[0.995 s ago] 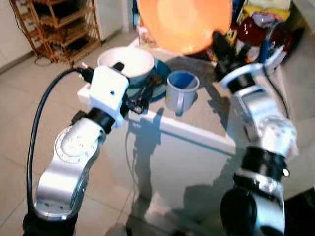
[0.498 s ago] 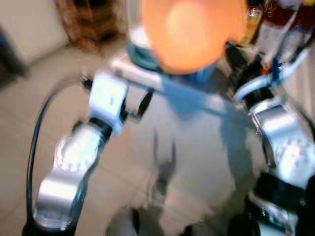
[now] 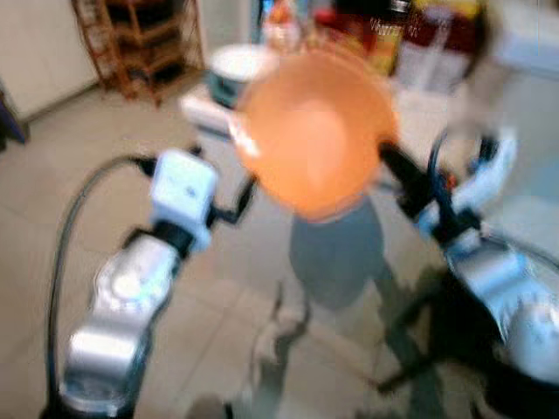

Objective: Setting the table

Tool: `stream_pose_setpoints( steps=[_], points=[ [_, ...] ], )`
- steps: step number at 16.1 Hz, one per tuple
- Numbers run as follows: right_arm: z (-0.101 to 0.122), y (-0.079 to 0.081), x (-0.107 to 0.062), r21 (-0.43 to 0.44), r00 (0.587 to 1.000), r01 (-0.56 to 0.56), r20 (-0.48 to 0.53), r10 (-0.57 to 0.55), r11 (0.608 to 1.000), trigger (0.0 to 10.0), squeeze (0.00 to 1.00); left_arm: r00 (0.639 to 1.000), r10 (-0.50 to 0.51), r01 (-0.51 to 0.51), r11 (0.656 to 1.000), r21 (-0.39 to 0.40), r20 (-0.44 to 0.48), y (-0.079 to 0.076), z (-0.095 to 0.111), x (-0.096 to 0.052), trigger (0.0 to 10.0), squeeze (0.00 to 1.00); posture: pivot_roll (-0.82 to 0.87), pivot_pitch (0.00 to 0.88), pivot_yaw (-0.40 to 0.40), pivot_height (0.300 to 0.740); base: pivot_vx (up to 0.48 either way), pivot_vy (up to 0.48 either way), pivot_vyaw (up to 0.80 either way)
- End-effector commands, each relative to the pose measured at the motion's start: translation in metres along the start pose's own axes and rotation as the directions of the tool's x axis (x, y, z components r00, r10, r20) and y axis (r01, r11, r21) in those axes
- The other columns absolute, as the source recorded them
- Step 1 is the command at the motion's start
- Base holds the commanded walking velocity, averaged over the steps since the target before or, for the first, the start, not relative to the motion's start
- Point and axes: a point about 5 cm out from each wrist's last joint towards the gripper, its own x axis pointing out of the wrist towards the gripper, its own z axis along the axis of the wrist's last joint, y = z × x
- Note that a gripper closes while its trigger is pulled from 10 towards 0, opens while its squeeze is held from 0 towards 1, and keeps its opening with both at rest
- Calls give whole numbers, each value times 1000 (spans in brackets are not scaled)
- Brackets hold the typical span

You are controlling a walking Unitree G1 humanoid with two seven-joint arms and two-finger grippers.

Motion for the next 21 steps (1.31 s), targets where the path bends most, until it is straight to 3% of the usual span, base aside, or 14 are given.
stream_pose_setpoints(
  steps=[1,5,7,11,15,18,19,21],
  points=[
    [6,8,2,-23,999,-38,36,39,999,10000,0,1000,14,-14,1000,16,5,3,2,-2,10000,0,-4,99,-46,740,0,-480,0],
    [-24,-5,-2,-44,999,39,0,-39,998,10000,0,999,-22,22,1000,-2,-30,-14,-12,-3,10000,0,-13,90,-44,740,0,-480,0],
    [-25,-6,-2,-42,999,43,-1,-44,998,10000,0,999,-20,20,1000,-10,-35,-15,-14,-2,10000,0,-13,90,-44,740,0,-480,0],
    [-55,2,25,-57,997,-57,-54,54,997,10000,0,999,-9,9,1000,11,-46,-22,-21,0,10000,0,2,75,-40,740,0,-480,0],
    [-57,1,35,-87,994,-100,-59,95,991,10000,0,999,25,-24,999,28,-42,-14,-21,2,10000,0,10,77,-46,740,0,-480,0],
    [-55,2,40,-137,996,-75,-65,66,988,10000,0,992,103,-99,994,56,-74,-5,-24,6,10000,0,16,81,-54,740,0,-480,0],
    [-38,-4,37,-117,1000,20,17,-18,993,10000,0,986,154,-149,986,69,-69,4,-22,8,10000,0,12,90,-55,740,0,-480,0],
    [-26,-11,34,-96,994,89,78,-82,991,10000,0,983,170,-166,983,74,-62,8,-20,9,10000,0,9,92,-51,740,0,-480,0]
  ],
)
